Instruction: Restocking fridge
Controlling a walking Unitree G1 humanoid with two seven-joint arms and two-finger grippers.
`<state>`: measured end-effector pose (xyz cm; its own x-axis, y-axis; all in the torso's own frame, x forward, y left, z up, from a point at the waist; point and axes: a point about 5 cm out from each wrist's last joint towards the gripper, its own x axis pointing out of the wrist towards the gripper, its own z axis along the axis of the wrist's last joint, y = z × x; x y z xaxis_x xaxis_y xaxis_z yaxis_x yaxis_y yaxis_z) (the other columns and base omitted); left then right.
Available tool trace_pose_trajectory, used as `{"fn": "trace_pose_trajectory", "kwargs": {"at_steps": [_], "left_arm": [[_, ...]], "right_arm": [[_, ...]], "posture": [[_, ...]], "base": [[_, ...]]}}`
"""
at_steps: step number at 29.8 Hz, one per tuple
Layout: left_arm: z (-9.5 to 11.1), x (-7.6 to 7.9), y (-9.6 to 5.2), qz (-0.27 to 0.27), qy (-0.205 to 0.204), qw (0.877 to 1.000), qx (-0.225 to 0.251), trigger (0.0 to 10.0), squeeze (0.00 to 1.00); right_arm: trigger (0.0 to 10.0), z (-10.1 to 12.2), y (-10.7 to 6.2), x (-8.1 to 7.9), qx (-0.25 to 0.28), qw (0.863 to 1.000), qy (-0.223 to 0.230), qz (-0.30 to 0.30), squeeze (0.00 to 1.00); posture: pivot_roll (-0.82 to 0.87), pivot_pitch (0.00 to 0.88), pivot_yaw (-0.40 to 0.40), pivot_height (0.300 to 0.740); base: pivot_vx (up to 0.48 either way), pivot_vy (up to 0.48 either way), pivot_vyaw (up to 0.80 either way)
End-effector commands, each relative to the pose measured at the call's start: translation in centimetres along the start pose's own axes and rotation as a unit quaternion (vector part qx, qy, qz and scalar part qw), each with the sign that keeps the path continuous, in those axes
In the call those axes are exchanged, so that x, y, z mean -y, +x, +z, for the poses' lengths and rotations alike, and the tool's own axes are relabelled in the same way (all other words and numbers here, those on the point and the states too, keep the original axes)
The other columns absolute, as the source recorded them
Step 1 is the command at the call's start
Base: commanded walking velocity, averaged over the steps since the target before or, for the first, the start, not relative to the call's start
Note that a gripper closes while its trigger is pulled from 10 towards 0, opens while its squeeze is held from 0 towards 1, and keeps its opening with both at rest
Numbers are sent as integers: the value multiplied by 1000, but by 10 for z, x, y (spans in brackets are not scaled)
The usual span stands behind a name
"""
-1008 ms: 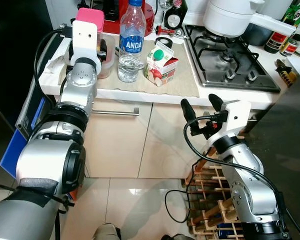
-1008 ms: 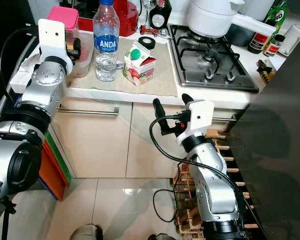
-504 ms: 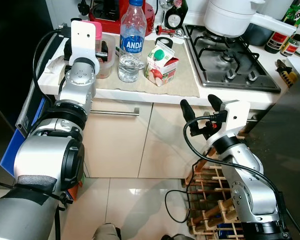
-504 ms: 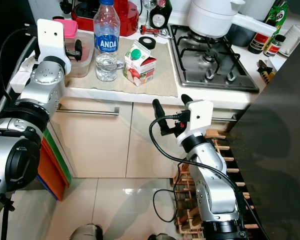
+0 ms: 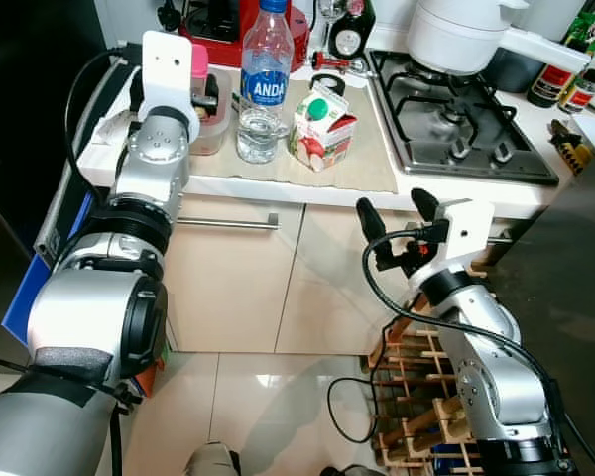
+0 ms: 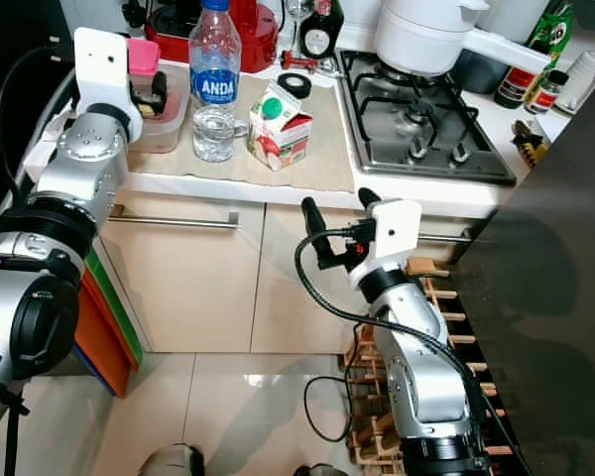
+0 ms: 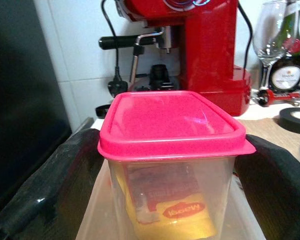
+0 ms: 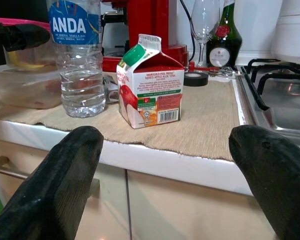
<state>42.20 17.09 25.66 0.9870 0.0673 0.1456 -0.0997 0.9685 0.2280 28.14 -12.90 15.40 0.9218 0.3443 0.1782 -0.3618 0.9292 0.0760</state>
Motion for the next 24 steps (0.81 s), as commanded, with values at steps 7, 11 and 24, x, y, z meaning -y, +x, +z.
{"fn": "trace_pose_trajectory", "kwargs": {"at_steps": [7, 11, 24], "left_arm": [[-12, 6, -5, -3, 6, 1000, -27, 10000, 0], [-17, -1, -7, 16, 15, 999, -34, 10000, 0], [-1, 2, -26, 21, 35, 999, 15, 10000, 0]], "right_arm": [[10000, -1, 4, 1, -1, 1000, -1, 6, 0], [10000, -3, 4, 0, -3, 1000, 0, 8, 0], [10000, -4, 5, 2, -4, 1000, 1, 9, 0]], "posture": [[63, 9, -107, 740], [69, 8, -109, 740], [88, 13, -110, 740]], "base": [[0, 0, 0], [0, 0, 0], [0, 0, 0]]}}
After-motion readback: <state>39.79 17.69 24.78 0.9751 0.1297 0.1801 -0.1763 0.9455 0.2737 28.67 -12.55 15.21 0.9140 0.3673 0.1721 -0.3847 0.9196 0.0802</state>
